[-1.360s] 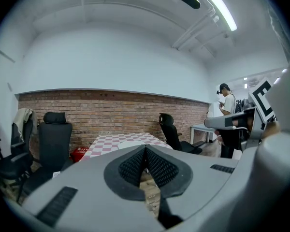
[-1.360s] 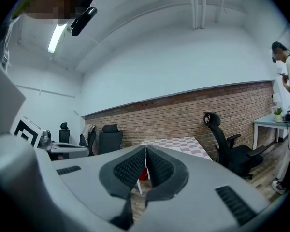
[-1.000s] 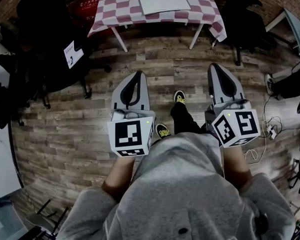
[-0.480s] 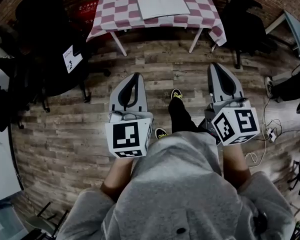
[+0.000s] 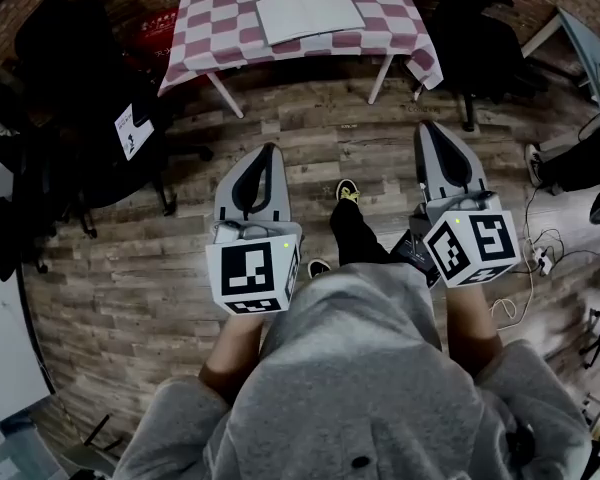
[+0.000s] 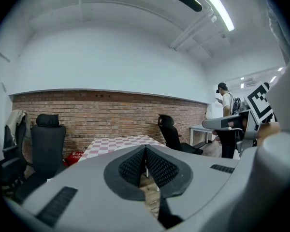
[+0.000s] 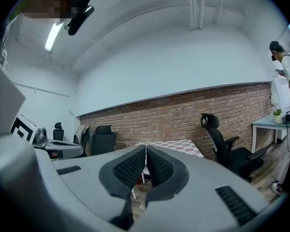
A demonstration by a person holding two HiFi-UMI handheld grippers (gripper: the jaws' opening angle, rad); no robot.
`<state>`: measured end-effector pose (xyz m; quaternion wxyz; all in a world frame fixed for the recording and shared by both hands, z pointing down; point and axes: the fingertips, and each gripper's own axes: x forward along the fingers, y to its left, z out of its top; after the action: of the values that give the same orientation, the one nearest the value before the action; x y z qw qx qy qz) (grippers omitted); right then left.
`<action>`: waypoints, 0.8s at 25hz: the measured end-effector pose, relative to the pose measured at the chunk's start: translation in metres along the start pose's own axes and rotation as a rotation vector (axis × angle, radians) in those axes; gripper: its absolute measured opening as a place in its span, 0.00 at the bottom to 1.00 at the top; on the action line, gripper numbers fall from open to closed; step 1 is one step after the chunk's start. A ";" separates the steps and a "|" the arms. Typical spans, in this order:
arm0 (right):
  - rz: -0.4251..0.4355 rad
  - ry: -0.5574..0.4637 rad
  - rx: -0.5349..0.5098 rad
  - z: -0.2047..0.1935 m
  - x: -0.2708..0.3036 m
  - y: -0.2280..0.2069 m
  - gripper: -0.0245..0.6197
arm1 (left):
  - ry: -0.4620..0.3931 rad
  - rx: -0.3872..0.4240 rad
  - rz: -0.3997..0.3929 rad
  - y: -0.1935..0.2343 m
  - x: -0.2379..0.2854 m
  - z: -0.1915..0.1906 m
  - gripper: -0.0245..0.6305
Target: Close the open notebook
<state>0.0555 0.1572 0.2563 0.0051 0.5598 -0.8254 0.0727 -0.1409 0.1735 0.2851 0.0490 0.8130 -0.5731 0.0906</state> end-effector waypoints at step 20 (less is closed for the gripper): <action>0.050 0.096 0.036 -0.022 0.114 -0.050 0.08 | 0.093 -0.016 0.027 0.034 0.114 -0.009 0.05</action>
<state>0.0576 0.0366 0.2943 0.0327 0.5350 -0.8364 0.1146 -0.1365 0.0580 0.3166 0.0809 0.7997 -0.5817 0.1246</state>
